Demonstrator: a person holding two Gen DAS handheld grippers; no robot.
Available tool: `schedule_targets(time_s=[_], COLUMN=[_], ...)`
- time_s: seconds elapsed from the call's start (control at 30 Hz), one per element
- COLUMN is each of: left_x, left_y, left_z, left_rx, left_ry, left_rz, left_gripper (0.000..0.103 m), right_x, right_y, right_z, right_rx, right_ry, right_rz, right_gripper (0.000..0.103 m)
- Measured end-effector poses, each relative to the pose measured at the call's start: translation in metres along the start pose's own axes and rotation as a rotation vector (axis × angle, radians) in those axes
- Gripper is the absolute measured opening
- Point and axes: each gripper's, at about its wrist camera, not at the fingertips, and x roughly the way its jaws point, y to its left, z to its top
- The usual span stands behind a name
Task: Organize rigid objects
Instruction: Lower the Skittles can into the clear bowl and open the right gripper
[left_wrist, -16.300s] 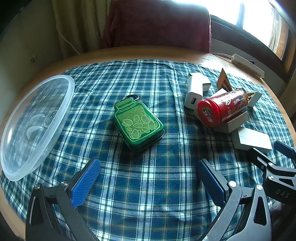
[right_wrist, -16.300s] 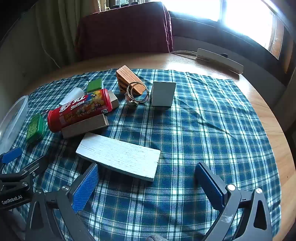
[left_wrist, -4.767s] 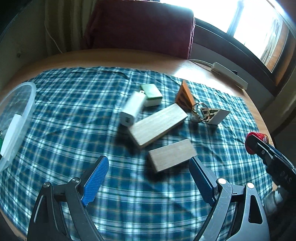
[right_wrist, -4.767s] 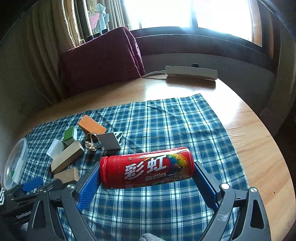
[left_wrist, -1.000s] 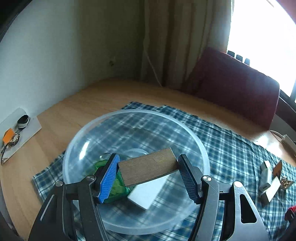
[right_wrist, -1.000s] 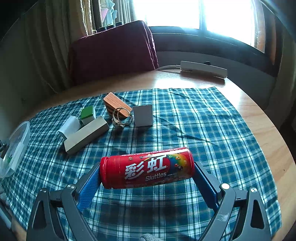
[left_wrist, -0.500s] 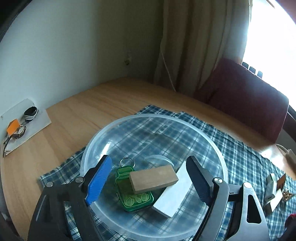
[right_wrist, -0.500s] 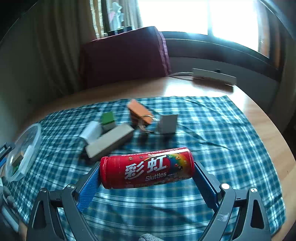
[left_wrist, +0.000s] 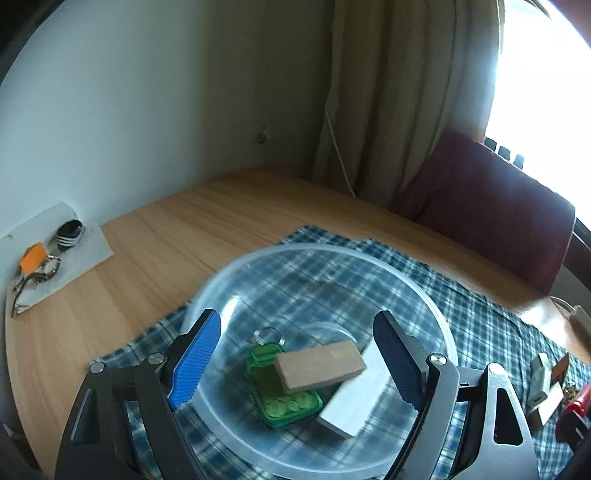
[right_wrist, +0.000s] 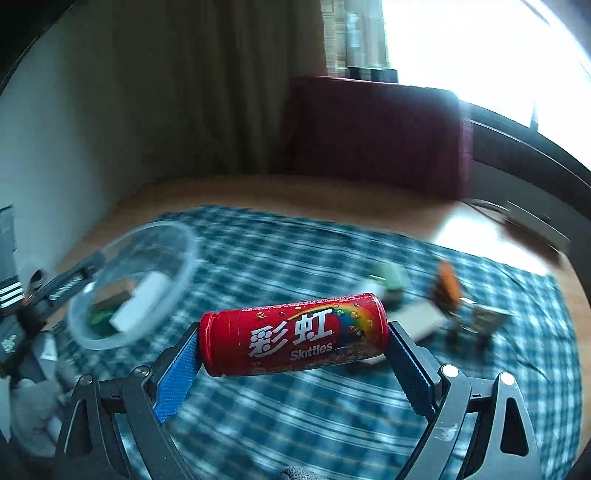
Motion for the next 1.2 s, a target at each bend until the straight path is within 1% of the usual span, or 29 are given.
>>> schedule_targets(time_s=[0.03,0.17,0.33,0.47,0.73,0.93,1.2], left_x=[-0.001,0.000,0.005,0.005,0.005,0.005,0.005], left_y=[0.003,0.017,0.029,0.030,0.032,0.035,0.037], left_z=[0.001,0.004,0.006,0.005,0.005,0.005,0.004], left_rx=[-0.005,-0.035,-0.066,-0.071,-0.094,-0.107,-0.120], left_ry=[-0.007,-0.017,-0.006,-0.001,-0.001,0.000,0.008], left_rz=[0.006,0.029,0.047,0.039,0.040,0.039,0.037], left_gripper=[0.088,0.088,0.088,0.088,0.088,0.088,0.088], right_x=[0.004,0.016,0.031,0.045,0.060,0.067,0.066], right_y=[0.013,0.046,0.070,0.088,0.100,0.108,0.117], right_z=[0.004,0.010,0.016,0.020,0.024,0.026,0.024], right_rx=[-0.024,-0.090,-0.120,-0.151,-0.172,-0.196,-0.232], right_ry=[0.005,0.007,0.028,0.039,0.054,0.059,0.037], right_rz=[0.027,0.076,0.129,0.149,0.159,0.183,0.209], right_gripper=[0.096,0.096,0.096,0.096,0.096,0.096,0.098])
